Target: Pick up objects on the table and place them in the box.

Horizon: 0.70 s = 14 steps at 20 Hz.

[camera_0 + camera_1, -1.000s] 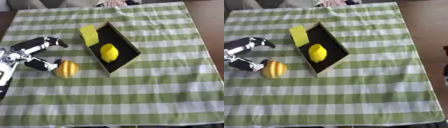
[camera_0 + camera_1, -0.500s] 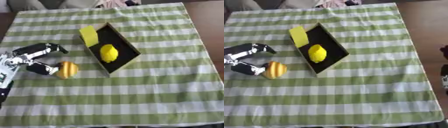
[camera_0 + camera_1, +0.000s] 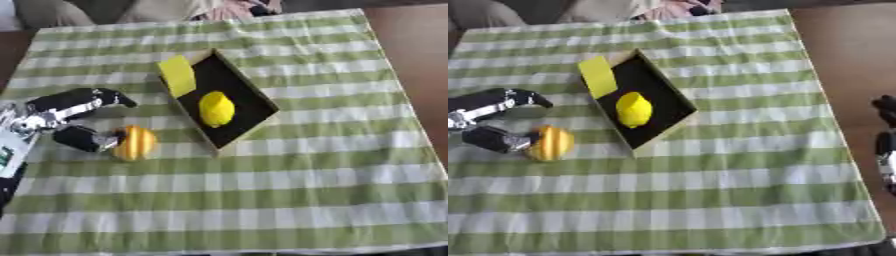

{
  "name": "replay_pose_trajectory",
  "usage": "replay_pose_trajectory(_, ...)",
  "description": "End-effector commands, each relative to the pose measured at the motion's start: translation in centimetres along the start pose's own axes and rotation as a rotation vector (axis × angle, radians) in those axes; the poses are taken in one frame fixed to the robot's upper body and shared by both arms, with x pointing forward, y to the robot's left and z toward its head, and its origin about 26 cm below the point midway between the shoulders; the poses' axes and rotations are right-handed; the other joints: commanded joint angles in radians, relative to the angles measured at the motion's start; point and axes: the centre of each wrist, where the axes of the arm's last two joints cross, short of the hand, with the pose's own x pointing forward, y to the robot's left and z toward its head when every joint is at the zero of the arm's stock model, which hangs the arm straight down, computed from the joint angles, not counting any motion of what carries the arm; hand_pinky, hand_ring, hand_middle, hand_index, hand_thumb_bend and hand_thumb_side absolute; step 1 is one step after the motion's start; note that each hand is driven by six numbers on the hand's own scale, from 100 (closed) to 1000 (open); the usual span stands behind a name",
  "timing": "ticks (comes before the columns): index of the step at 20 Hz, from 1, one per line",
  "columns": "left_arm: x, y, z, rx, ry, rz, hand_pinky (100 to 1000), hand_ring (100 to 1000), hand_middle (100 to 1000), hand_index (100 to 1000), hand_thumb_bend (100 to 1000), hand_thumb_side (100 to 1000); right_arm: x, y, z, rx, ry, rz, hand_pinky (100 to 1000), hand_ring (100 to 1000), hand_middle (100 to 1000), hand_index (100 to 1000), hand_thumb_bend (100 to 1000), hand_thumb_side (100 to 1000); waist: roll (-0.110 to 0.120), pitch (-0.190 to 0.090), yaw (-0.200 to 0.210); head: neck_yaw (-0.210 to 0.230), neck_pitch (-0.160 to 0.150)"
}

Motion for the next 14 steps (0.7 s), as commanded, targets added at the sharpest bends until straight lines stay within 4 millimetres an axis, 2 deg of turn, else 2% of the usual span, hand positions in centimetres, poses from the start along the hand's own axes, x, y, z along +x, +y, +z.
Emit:
replay_pose_trajectory(1, 0.1, 1.5, 0.2, -0.348, -0.249, -0.272, 948, 926, 823, 921, 279, 451, 0.5, -0.2, -0.5, 0.029, -0.014, 0.008, 1000, 1000, 807, 1000, 100, 470, -0.001, -0.019, 0.001, -0.003, 0.005)
replay_pose_trajectory(5, 0.2, 2.6, 0.9, -0.288, -0.274, -0.268, 945, 919, 814, 917, 225, 325, 0.4, 0.0, -0.3, 0.039, 0.006, 0.012, 1000, 1000, 806, 1000, 100, 470, 0.002, -0.024, 0.005, -0.004, 0.005)
replay_pose_trajectory(8, 0.3, 3.1, 1.5, -0.238, -0.297, -0.261, 943, 916, 810, 913, 192, 287, 0.4, 0.0, -0.3, 0.038, 0.007, 0.011, 1000, 1000, 806, 1000, 100, 470, 0.000, -0.026, 0.005, -0.003, 0.005)
replay_pose_trajectory(14, 0.6, 2.9, 1.4, -0.234, -0.318, -0.253, 943, 914, 808, 907, 122, 347, 0.4, 0.2, -0.1, 0.042, 0.007, 0.008, 1000, 1000, 806, 1000, 100, 470, -0.003, -0.027, 0.006, 0.000, 0.005)
